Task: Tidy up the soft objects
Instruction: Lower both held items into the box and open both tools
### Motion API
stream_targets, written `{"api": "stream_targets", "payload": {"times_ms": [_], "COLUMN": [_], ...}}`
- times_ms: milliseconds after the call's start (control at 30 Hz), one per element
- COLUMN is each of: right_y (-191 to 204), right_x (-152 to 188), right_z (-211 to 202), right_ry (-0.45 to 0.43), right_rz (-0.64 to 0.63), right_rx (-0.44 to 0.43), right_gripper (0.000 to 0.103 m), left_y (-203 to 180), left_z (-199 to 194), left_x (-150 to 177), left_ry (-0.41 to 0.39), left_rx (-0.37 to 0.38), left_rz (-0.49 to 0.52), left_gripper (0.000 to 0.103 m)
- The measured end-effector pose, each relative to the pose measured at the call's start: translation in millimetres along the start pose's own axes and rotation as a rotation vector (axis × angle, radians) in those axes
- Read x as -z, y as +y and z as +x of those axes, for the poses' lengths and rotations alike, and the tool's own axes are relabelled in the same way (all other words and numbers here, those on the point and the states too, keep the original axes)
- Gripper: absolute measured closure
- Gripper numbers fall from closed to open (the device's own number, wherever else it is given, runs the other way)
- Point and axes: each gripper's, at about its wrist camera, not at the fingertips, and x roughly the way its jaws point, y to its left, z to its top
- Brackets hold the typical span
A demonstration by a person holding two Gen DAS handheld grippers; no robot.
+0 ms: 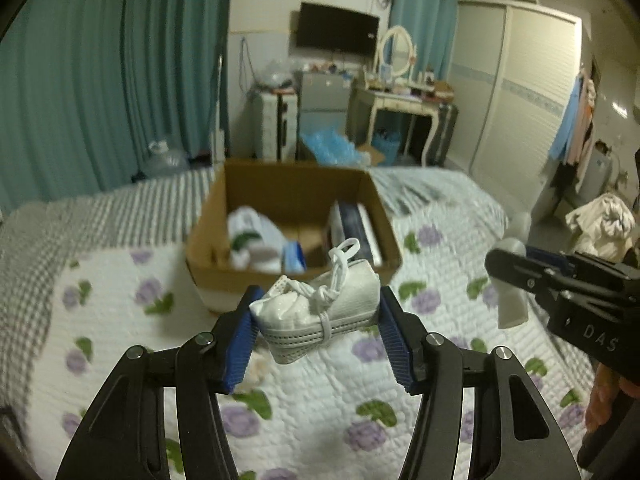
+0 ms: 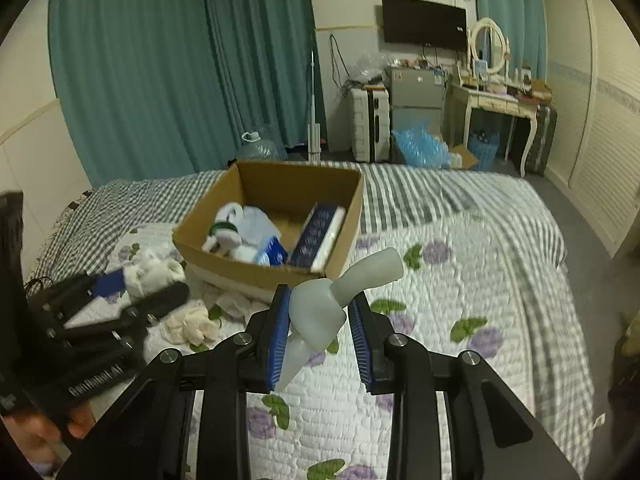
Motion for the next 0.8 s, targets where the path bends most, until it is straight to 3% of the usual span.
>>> {"api": "stream_targets", "payload": {"times_ms": [167,333,600,800], "right_y": [15.3,31.2,40.4,41.2], "right_x": [-27.8,-55.1,-79.3,-88.4], "right_z": [-2.7,26.2,131.3,178.1], "right_ry": [-0.030,-0.035,0.038,0.059], "right_rz": [-0.045,-0.090,-0.082,-0.083], "right_rx": [-0.003,-0.024,-0.042,-0.022], "right_gripper": [0.074,0.074,0.074,0.069], "left_y": [5.3,26.6,60.4,58.3], "left_z": [0.6,34.7,116.6,130.6], "left_x": [-25.6,-39.2,-44.3,-45.0], "left_ry": [-0.033,-0.031,0.009,-0.008], "left_rx": [-0.023,-0.029,-0.043,-0.053], "left_rz": [0.044,0.063,0.060,0.133], "left_gripper": [0.047,0.047,0.046,0.045]}}
